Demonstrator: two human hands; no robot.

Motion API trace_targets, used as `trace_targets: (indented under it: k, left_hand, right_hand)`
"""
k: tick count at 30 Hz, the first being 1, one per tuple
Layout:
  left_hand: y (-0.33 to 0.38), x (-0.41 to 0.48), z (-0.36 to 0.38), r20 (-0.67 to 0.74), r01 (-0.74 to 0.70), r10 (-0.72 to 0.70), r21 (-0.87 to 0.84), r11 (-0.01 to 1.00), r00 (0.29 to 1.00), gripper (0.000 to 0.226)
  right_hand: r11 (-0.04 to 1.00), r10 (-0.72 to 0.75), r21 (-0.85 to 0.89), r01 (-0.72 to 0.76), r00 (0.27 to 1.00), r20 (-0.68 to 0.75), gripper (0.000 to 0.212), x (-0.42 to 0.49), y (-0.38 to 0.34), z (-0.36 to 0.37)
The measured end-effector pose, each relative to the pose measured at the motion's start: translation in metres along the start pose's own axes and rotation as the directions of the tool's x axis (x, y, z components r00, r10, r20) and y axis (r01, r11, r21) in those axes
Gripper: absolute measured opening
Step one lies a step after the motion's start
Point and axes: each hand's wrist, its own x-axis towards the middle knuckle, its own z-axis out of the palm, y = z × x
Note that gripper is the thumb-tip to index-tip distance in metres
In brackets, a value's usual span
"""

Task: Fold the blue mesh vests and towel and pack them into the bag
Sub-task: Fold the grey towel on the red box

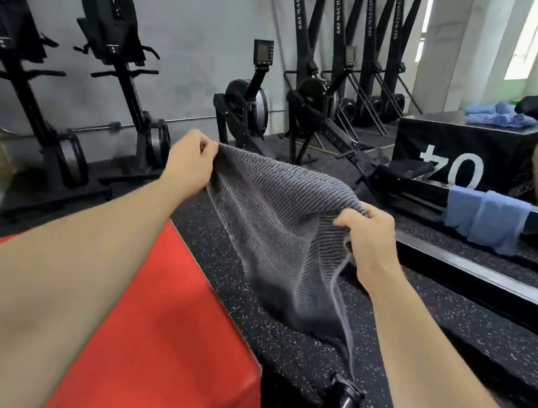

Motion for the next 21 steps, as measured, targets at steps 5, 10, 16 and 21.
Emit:
trace_targets:
  k: [5,10,16,21]
  left_hand:
    - [-0.057,-0.039,-0.043,0.124,-0.041,0.017,0.192,0.981,0.992,0.015]
    - [-0.125,-0.066,-0.077,0.411,-0.183,-0.048,0.504,0.844,0.91,0.015]
    - [-0.172,-0.076,-0.085,0.583,-0.395,-0.029,0.586,0.708,0.812,0.018]
    - [-0.218,-0.076,-0.094,0.681,-0.467,-0.139,0.622,0.628,0.719,0.025]
  right_hand:
    - [0.994,0.09,-0.066,-0.083,0.989,0.115,0.03,-0.039,0.032,0.029]
    - [0.98,0.177,-0.112,-0.165,0.978,0.106,0.014,-0.068,0.062,0.061]
    - [0.971,0.237,-0.047,-0.234,0.968,0.088,0.019,-0.086,0.074,0.101]
    - [0.959,0.281,-0.047,-0.278,0.937,0.209,0.015,-0.11,0.077,0.151]
